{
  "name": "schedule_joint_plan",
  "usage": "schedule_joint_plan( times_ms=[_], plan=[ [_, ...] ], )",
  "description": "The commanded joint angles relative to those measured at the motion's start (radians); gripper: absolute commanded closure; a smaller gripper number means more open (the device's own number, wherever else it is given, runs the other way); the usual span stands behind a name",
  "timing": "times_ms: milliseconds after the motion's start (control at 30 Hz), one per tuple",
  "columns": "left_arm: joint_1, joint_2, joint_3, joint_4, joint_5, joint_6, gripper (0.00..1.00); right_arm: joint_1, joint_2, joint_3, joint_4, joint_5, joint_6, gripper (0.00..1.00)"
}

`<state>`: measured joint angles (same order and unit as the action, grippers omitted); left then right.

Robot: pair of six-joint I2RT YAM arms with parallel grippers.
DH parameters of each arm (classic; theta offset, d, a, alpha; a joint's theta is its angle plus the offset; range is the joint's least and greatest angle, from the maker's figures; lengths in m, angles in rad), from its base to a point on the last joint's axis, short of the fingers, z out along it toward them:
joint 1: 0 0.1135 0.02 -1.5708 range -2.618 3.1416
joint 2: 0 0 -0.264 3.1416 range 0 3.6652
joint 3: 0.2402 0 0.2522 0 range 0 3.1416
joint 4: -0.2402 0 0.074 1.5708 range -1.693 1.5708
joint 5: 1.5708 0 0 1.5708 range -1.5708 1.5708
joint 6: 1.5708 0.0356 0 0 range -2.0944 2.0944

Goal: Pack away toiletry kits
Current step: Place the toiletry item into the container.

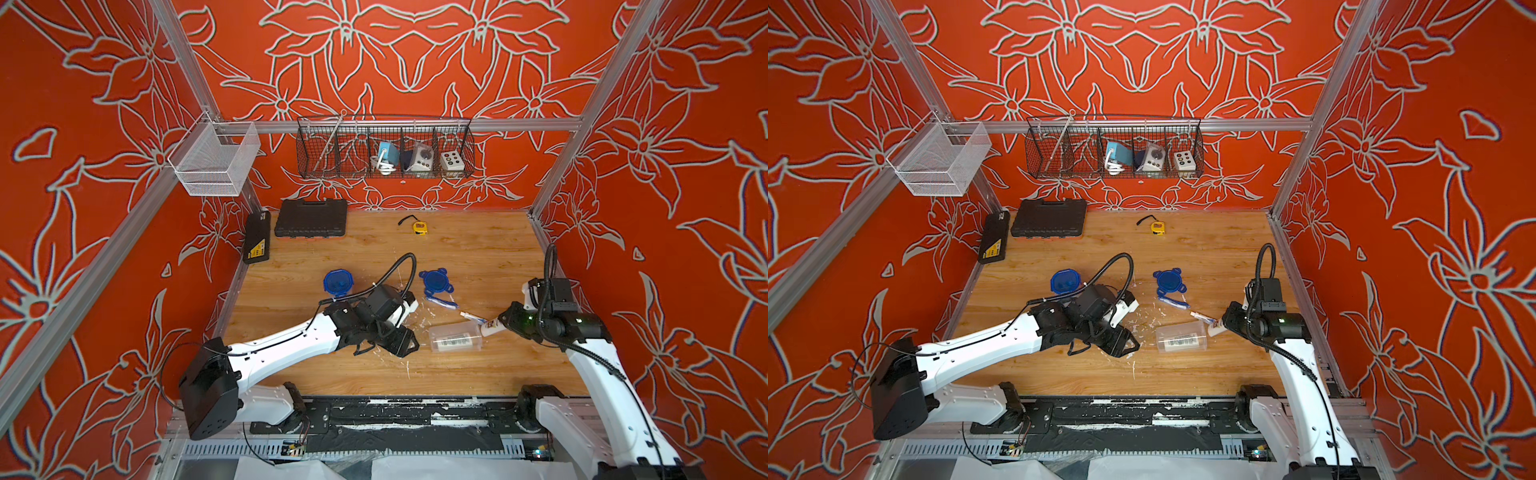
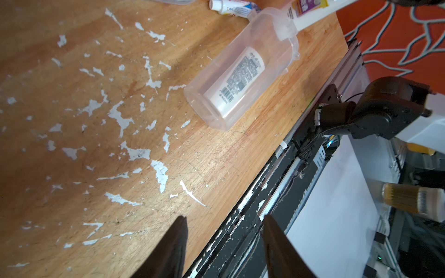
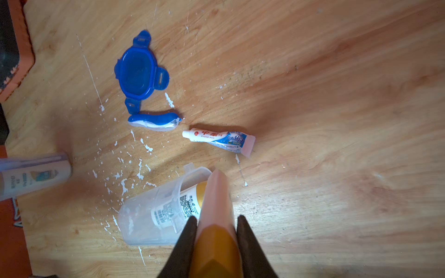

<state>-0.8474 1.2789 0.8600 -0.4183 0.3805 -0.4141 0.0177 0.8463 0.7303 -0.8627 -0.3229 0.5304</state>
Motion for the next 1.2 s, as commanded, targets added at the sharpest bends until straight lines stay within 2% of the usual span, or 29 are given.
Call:
schedule_joint_plan(
  times_ms=[0, 133, 400, 633, 733, 1167],
  plan=[
    [0.064, -0.042, -0.069, 0.109, 0.132, -0.030, 0.51, -0.004, -0.013, -0.017, 0.039, -0.080, -0.024, 1.00],
    [0.068, 0.004, -0.038, 0.115, 0.191, -0.018, 0.51, -0.004, -0.015, -0.056, 0.070, -0.167, -0.003, 1.00],
    [0.068, 0.080, -0.071, 0.233, 0.248, -0.082, 0.52, -0.003, -0.054, -0.113, 0.120, -0.263, 0.038, 1.00],
    [0.067, 0.154, -0.122, 0.384, 0.313, -0.158, 0.63, 0.010, -0.054, -0.170, 0.225, -0.365, 0.088, 1.00],
    [0.068, 0.176, -0.137, 0.414, 0.319, -0.173, 0.64, 0.018, -0.052, -0.198, 0.271, -0.409, 0.113, 1.00],
    [0.068, 0.211, -0.201, 0.588, 0.414, -0.247, 0.64, 0.091, 0.043, -0.210, 0.434, -0.552, 0.137, 1.00]
  ],
)
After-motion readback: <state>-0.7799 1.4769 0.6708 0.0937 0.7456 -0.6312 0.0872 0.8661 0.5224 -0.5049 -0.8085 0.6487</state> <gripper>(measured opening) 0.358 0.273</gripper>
